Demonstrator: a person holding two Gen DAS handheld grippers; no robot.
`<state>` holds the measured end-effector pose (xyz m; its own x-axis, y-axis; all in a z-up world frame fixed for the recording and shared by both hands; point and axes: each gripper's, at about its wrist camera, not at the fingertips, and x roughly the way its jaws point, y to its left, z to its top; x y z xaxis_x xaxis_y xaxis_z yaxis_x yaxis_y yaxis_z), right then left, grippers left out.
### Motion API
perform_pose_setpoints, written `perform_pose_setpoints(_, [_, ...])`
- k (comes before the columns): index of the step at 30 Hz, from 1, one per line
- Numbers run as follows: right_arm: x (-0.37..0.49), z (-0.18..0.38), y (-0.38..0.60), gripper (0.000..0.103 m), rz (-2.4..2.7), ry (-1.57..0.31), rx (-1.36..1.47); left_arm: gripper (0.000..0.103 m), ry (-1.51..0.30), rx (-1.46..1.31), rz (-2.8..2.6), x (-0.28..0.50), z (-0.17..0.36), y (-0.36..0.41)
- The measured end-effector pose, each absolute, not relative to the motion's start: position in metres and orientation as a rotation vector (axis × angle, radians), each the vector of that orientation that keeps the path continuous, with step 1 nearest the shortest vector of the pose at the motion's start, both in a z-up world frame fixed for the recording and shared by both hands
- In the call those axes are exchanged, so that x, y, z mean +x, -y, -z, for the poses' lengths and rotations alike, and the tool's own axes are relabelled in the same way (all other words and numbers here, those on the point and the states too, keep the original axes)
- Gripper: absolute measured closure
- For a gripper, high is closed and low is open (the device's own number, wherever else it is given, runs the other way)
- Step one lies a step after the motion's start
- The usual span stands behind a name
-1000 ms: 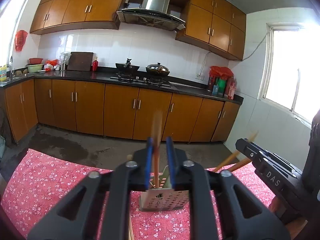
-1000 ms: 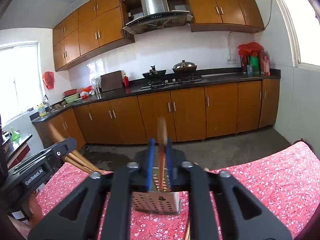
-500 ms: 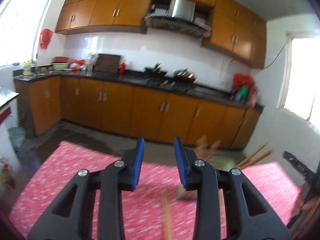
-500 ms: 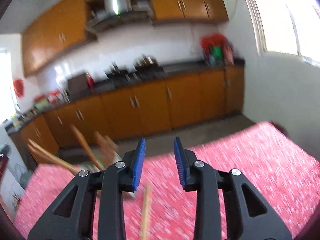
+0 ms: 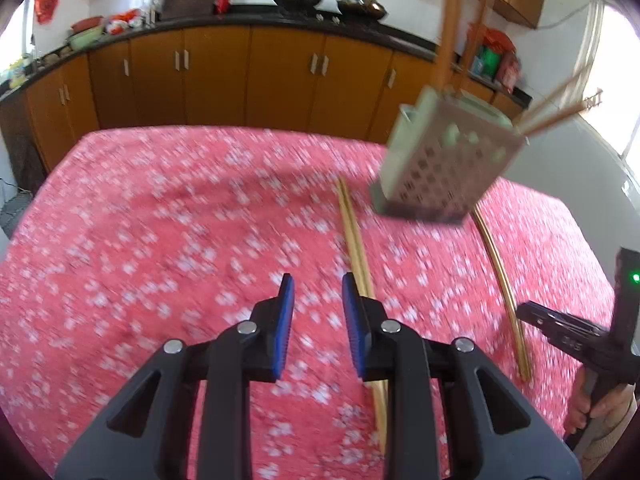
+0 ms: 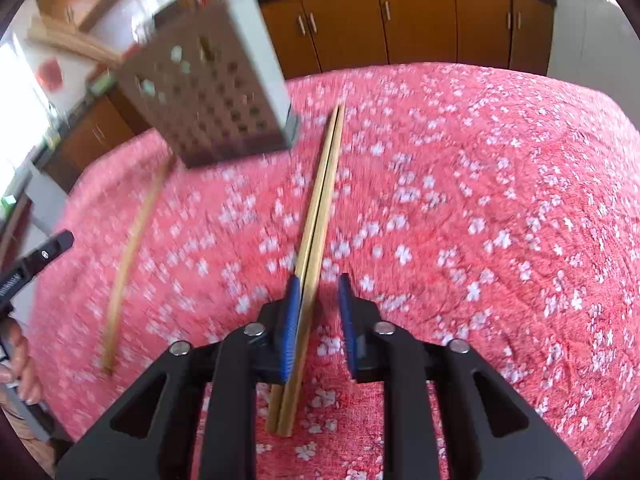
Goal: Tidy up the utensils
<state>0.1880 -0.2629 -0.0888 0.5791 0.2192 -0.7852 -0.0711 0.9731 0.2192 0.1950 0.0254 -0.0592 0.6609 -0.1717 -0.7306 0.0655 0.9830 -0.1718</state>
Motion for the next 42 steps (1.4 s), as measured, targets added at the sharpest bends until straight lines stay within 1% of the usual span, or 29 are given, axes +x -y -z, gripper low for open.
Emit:
perform_pose_setpoints(2, [0.188, 0.089, 0.262, 0.085, -0.134, -0.942, 0.135, 0.077, -0.857, -0.119, 0.147, 0.195, 0.063, -0.018])
perform_pose_setpoints(4, [0.190, 0.090, 0.266, 0.090, -0.097, -0.942, 0.128, 0.077, -0.871, -0.107, 0.163, 0.191, 0.071, -0.010])
perform_pose_setpoints(7, [0.189, 0.091, 0.268, 0.090, -0.116, -0.939, 0.127, 0.077, -0.885, -0.101, 0.186, 0.190, 0.076, -0.003])
perform_pose_setpoints(8, [0.188, 0.091, 0.268, 0.092, -0.105, -0.934, 0.105, 0.078, -0.890, -0.095, 0.191, 0.191, 0.079, 0.000])
perform_pose_setpoints(10, [0.187, 0.091, 0.271, 0.094, -0.035, -0.920, 0.076, 0.082, -0.904, -0.084, 0.203, 0.190, 0.083, 0.004])
perform_pose_setpoints(11, [0.186, 0.092, 0.275, 0.095, -0.031, -0.920, 0.097, 0.083, -0.910, -0.078, 0.207, 0.191, 0.086, 0.007])
perform_pose_setpoints(13, [0.187, 0.091, 0.282, 0.095, -0.037, -0.926, 0.138, 0.085, -0.919, -0.059, 0.212, 0.189, 0.092, 0.012])
perform_pose_setpoints(16, [0.184, 0.091, 0.282, 0.095, -0.041, -0.921, 0.109, 0.088, -0.936, -0.017, 0.195, 0.190, 0.100, 0.016])
perform_pose_setpoints(22, [0.181, 0.094, 0.278, 0.094, -0.042, -0.909, 0.088, 0.088, -0.936, 0.014, 0.191, 0.187, 0.105, 0.023])
perform_pose_setpoints(24, [0.174, 0.097, 0.264, 0.093, -0.063, -0.905, 0.074, 0.088, -0.936, 0.019, 0.181, 0.187, 0.107, 0.026])
perform_pose_setpoints(27, [0.169, 0.100, 0.255, 0.094, -0.065, -0.886, 0.022, 0.093, -0.923, 0.062, 0.148, 0.186, 0.107, 0.029])
perform_pose_setpoints(33, [0.182, 0.095, 0.282, 0.095, 0.045, -0.862, 0.040, 0.094, -0.898, 0.053, -0.019, 0.219, 0.105, -0.014])
perform_pose_setpoints(36, [0.188, 0.095, 0.292, 0.095, 0.060, -0.844, 0.062, 0.092, -0.894, 0.003, -0.054, 0.230, 0.103, -0.038])
perform_pose_setpoints(42, [0.197, 0.095, 0.299, 0.095, 0.055, -0.843, 0.083, 0.091, -0.878, -0.014, -0.054, 0.232, 0.102, -0.046])
